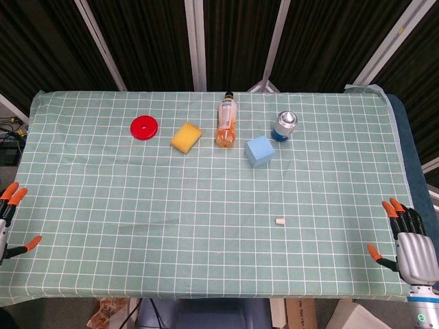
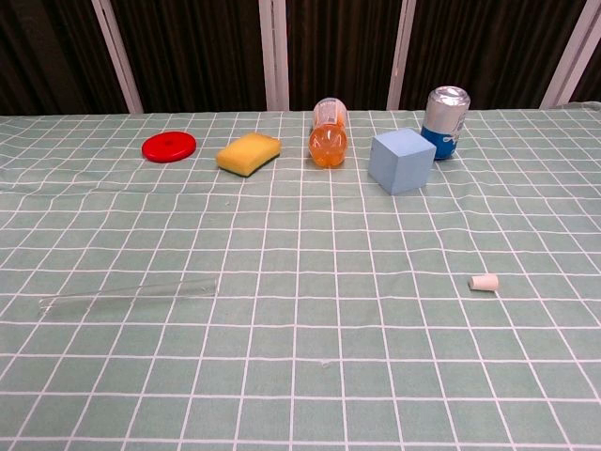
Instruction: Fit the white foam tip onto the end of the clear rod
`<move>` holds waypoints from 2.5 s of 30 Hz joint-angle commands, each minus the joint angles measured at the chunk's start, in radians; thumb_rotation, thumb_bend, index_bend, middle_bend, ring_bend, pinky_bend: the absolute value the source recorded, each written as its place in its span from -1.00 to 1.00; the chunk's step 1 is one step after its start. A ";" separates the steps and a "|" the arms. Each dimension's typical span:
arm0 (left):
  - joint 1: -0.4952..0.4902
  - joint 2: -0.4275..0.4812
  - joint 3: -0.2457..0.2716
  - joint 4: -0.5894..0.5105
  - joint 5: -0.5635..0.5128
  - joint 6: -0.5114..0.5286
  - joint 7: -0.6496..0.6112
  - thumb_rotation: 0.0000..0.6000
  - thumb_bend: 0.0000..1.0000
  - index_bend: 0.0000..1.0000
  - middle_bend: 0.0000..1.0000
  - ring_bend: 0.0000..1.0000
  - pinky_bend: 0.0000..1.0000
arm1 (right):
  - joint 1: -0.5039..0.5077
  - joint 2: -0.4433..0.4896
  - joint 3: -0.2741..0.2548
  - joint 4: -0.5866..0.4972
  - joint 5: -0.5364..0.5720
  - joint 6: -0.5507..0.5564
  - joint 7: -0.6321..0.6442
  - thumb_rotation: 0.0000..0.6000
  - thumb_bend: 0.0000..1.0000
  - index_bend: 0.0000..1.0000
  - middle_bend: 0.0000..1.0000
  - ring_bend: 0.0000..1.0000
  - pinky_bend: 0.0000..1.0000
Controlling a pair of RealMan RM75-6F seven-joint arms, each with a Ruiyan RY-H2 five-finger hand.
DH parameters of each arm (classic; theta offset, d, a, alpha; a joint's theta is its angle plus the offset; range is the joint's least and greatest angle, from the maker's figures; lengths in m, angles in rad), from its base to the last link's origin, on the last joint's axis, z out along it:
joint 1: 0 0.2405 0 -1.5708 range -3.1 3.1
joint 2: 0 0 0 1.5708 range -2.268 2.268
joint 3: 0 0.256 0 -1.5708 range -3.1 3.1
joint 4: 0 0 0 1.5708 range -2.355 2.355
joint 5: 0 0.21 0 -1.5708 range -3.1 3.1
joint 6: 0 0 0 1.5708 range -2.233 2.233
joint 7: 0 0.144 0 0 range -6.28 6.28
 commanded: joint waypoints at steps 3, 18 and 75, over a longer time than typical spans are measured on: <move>0.000 0.000 0.001 -0.001 -0.001 -0.002 0.002 1.00 -0.82 -0.97 -1.00 -1.00 -1.00 | 0.000 0.000 0.000 -0.001 0.001 0.000 0.001 1.00 -0.38 -1.00 -1.00 -1.00 -1.00; -0.045 0.004 0.014 -0.073 -0.034 -0.112 0.110 1.00 -0.64 -0.72 -0.79 -1.00 -1.00 | 0.007 -0.004 0.004 -0.008 0.017 -0.017 -0.002 1.00 -0.39 -1.00 -1.00 -1.00 -1.00; -0.399 -0.619 -0.125 -0.233 -0.707 -0.094 1.190 1.00 -0.12 -0.16 -0.17 -0.89 -1.00 | 0.010 0.019 0.004 -0.016 0.020 -0.036 0.083 1.00 -0.38 -1.00 -1.00 -1.00 -1.00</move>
